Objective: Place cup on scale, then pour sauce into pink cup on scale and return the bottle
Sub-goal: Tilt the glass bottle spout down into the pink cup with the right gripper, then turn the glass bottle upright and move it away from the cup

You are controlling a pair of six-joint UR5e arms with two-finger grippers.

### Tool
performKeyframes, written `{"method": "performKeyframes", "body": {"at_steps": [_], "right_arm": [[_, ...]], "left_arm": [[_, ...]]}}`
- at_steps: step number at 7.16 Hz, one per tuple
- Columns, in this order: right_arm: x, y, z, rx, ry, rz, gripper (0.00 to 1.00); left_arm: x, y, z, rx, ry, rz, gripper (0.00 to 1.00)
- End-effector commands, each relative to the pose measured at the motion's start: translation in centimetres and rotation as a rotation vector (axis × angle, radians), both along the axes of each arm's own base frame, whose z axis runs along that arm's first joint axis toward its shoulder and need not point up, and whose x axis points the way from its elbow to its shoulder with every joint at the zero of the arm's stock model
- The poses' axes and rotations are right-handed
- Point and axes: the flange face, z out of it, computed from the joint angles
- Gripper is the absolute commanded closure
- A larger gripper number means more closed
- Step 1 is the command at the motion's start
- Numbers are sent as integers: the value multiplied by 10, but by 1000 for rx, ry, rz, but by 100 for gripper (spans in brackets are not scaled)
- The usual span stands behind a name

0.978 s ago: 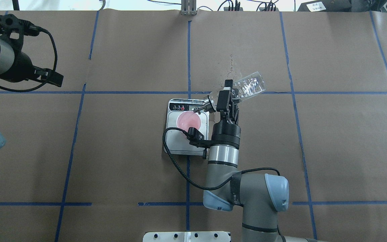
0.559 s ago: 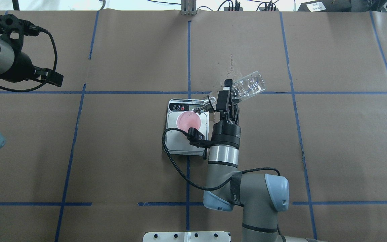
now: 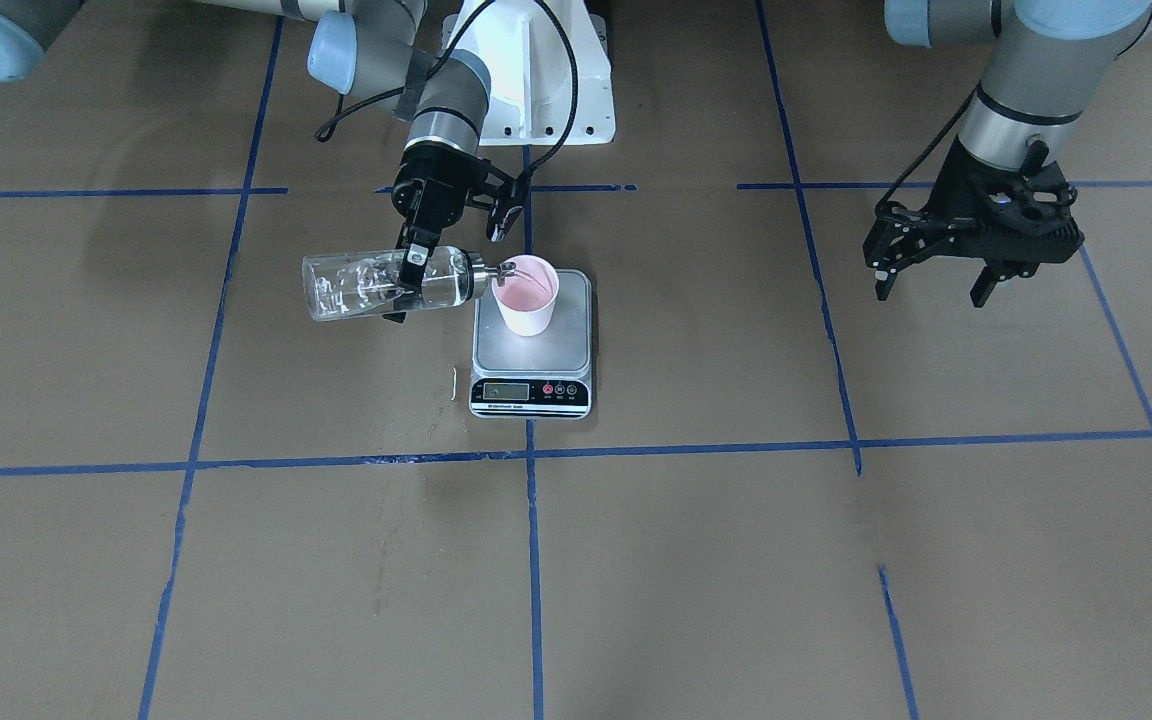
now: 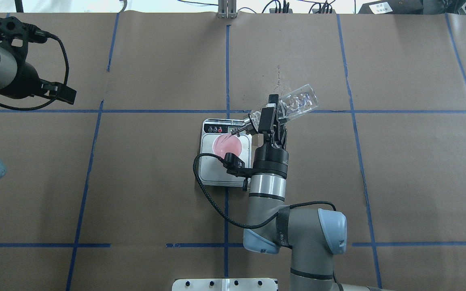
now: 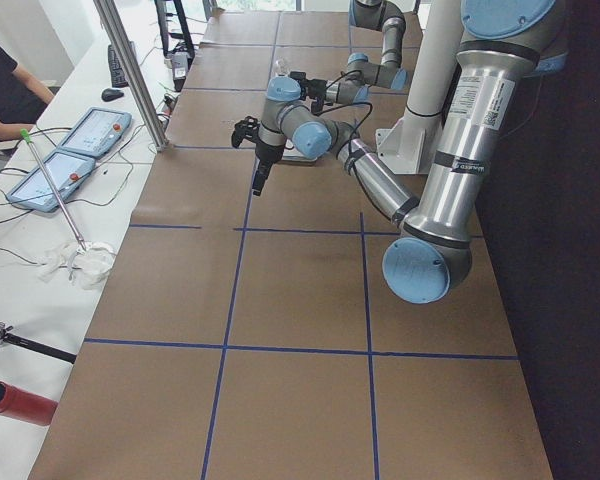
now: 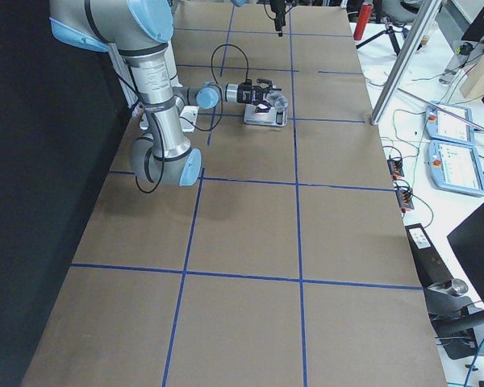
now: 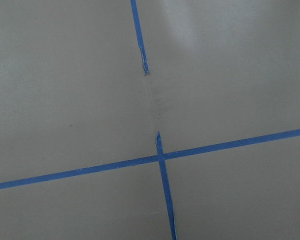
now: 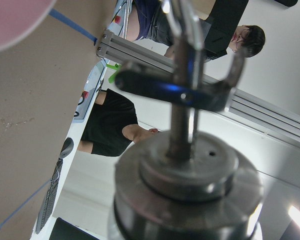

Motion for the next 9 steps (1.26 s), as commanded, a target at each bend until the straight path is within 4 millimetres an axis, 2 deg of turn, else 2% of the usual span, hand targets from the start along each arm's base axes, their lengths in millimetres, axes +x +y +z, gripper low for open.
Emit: {"method": "performKeyframes", "body": {"at_steps": [1,2,3,5,6,9], "right_arm": [[1,-1,1,-3,-8,1,100],[2,-1,1,-1,-25,2,100],[6,-1,11,13,-109,4,100],[20,7,58,48,-300,-3,100],[13,9,71,64,-400,-7,100],[10,15,64,61,-731,-33,100]], "left_arm": [[0,0,-1,-3,4,-6,0],[0,0,-1,-4,5,-7,0],[1,0,-3,-4,6,-8,0],[1,0,-5,-11,15,-21,0],[3,1,-6,-14,18,-19,0],[5,3,-8,-11,20,-16,0]]}}
